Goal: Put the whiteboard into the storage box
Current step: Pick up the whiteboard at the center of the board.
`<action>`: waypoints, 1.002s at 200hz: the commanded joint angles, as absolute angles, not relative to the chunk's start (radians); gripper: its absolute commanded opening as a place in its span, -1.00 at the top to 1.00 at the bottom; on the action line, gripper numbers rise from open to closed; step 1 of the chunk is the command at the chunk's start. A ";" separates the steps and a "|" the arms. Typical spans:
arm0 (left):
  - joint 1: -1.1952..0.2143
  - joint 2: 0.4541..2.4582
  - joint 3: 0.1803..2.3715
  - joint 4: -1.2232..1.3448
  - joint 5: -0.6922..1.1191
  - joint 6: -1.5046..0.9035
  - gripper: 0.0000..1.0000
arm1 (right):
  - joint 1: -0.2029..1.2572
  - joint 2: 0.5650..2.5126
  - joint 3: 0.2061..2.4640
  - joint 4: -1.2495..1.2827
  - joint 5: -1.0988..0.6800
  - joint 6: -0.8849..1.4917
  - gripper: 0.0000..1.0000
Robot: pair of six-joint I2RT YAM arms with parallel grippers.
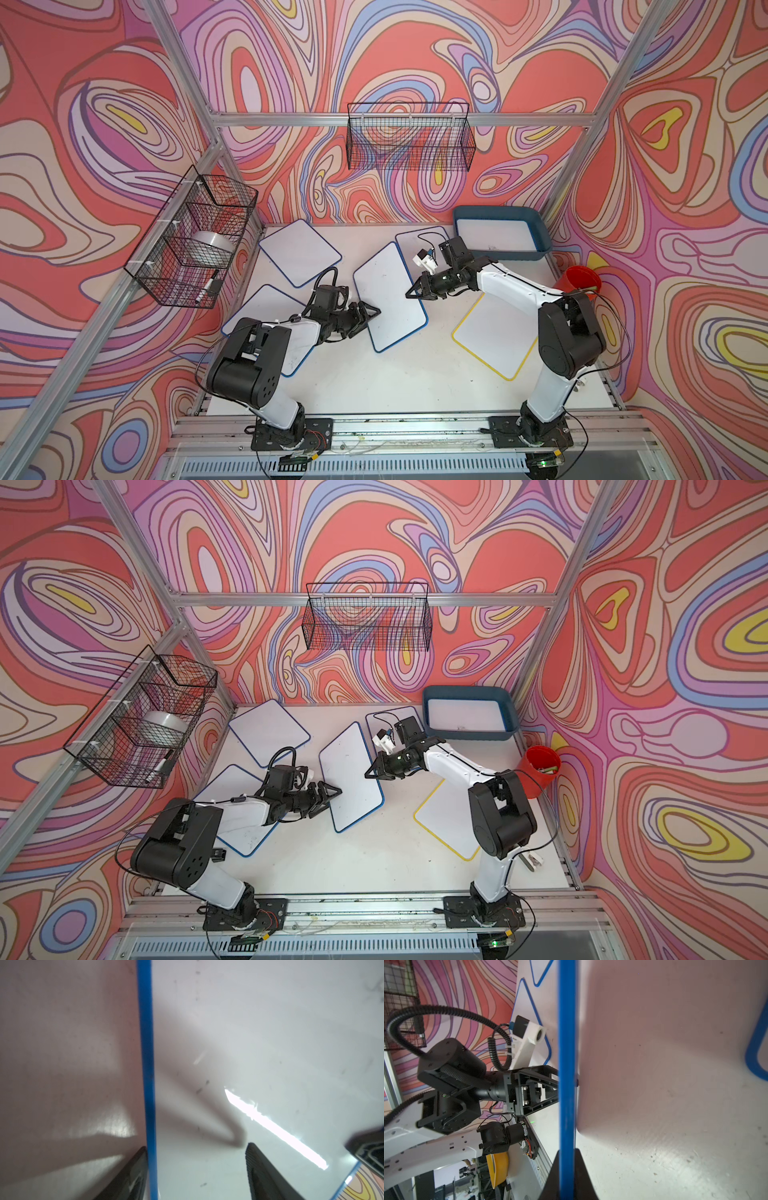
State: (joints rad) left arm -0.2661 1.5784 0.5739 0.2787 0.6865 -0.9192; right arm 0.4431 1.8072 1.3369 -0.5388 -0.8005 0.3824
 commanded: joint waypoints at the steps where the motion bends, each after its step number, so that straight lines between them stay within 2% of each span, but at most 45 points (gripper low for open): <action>1: -0.252 1.534 0.614 0.200 0.695 -0.872 -0.40 | 0.445 1.802 1.361 -0.541 -0.817 0.344 0.96; 45: -0.211 1.465 0.728 0.009 0.706 -0.783 -0.40 | 0.438 1.782 1.368 -0.565 -0.799 0.321 1.00; 114: -0.084 1.304 0.969 -0.468 0.651 -0.548 -0.42 | 0.411 1.722 1.365 -0.537 -0.776 0.335 1.00; 159: -0.052 1.275 1.070 -0.633 0.582 -0.432 -0.43 | 0.349 1.657 1.339 -0.491 -0.761 0.362 1.00; 200: -0.049 1.295 1.108 -0.618 0.513 -0.359 -0.44 | 0.272 1.611 1.355 -0.479 -0.760 0.390 1.00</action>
